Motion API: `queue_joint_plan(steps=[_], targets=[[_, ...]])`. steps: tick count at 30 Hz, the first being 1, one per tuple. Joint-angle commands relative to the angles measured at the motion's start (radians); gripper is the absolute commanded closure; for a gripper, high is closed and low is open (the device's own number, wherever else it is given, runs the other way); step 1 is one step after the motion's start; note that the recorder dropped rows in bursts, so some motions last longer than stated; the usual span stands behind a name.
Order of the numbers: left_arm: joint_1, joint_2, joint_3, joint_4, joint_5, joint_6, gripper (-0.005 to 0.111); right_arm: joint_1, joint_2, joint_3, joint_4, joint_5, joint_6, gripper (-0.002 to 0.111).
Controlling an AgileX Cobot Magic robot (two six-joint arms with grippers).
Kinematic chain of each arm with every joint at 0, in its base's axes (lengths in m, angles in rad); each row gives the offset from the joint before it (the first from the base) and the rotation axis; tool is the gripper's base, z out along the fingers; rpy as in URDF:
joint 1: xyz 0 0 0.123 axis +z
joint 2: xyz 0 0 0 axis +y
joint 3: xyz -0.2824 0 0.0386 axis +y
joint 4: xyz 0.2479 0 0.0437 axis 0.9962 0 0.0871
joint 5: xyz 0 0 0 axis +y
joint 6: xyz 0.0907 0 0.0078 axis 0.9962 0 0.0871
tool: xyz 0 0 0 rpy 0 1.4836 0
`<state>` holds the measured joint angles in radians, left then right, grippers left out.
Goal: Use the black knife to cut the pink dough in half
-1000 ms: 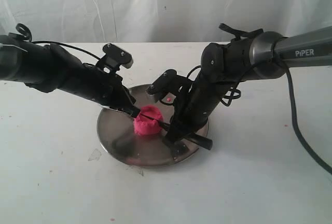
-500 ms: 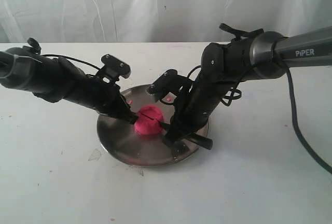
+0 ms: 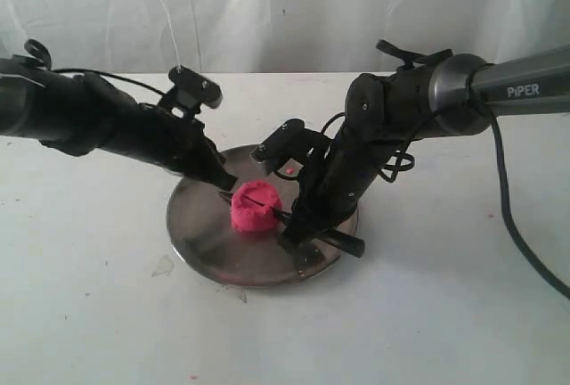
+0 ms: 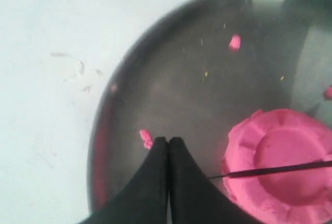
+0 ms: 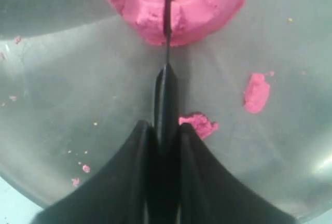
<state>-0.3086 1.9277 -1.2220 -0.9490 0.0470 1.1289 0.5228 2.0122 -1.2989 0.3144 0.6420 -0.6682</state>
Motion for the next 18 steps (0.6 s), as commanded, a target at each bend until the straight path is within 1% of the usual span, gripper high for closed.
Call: queue_joint_plan(steps=[1,3,7,9,14,18], targets=[[-0.003,-0.11,0.011,0.001,0.072,0.0,0.107,-0.002,0.002,-0.002,0.006,0.0,-0.002,0.108],[-0.003,-0.162,0.029,0.03,0.106,0.0,0.107,-0.002,0.002,-0.002,0.006,0.0,-0.002,0.108],[-0.003,-0.256,0.094,0.14,0.115,-0.012,0.107,-0.002,0.002,-0.002,0.006,0.0,-0.002,0.108],[-0.003,-0.288,0.125,0.16,0.143,-0.012,0.107,-0.002,0.002,-0.002,0.006,0.0,-0.002,0.108],[-0.003,-0.31,0.177,0.175,0.314,-0.012,0.107,-0.002,0.002,-0.002,0.006,0.002,-0.002,0.108],[-0.003,-0.31,0.218,0.216,0.302,-0.012,0.107,-0.002,0.002,-0.002,0.006,0.005,-0.002,0.108]])
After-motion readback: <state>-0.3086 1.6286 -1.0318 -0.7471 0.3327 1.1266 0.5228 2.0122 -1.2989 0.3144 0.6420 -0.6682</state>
